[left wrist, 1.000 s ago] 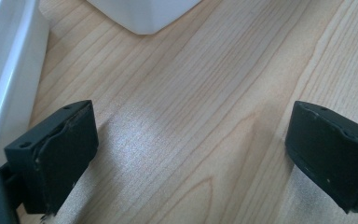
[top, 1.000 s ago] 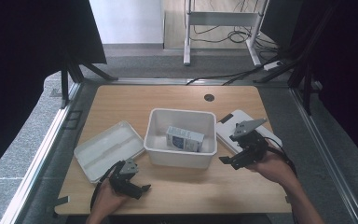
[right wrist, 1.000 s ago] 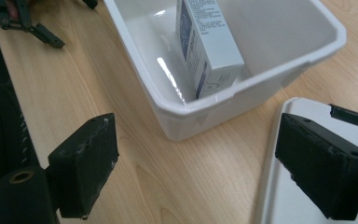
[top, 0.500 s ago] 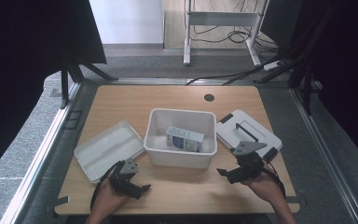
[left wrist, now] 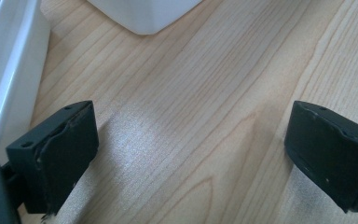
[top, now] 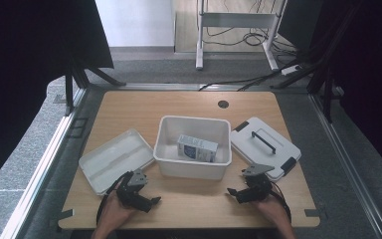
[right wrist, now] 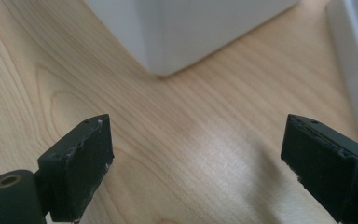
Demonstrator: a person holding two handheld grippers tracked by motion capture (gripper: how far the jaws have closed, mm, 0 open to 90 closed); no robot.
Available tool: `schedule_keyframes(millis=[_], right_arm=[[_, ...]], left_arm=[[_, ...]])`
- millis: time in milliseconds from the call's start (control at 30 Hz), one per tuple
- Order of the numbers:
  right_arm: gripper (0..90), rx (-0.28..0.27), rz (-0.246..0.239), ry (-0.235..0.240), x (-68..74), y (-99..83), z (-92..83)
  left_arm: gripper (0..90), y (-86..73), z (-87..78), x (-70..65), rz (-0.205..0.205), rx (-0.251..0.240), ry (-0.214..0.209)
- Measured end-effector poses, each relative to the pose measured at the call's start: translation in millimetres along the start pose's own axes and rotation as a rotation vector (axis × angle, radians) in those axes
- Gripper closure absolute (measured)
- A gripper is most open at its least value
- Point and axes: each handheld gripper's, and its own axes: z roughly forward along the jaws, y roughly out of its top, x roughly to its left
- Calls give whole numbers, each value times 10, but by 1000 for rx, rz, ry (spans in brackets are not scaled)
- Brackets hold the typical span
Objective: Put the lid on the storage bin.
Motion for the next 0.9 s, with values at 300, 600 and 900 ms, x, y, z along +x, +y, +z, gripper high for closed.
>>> schedule_keyframes(millis=[300, 600, 900], right_arm=[[81, -1, 8, -3, 21, -38, 34], [82, -2, 9, -6, 24, -40, 34], [84, -3, 9, -8, 25, -41, 32]], left_arm=[[40, 157, -153, 39, 28, 11, -3], [0, 351, -454, 384, -2, 18, 17], [167, 343, -760, 919, -16, 12, 98]])
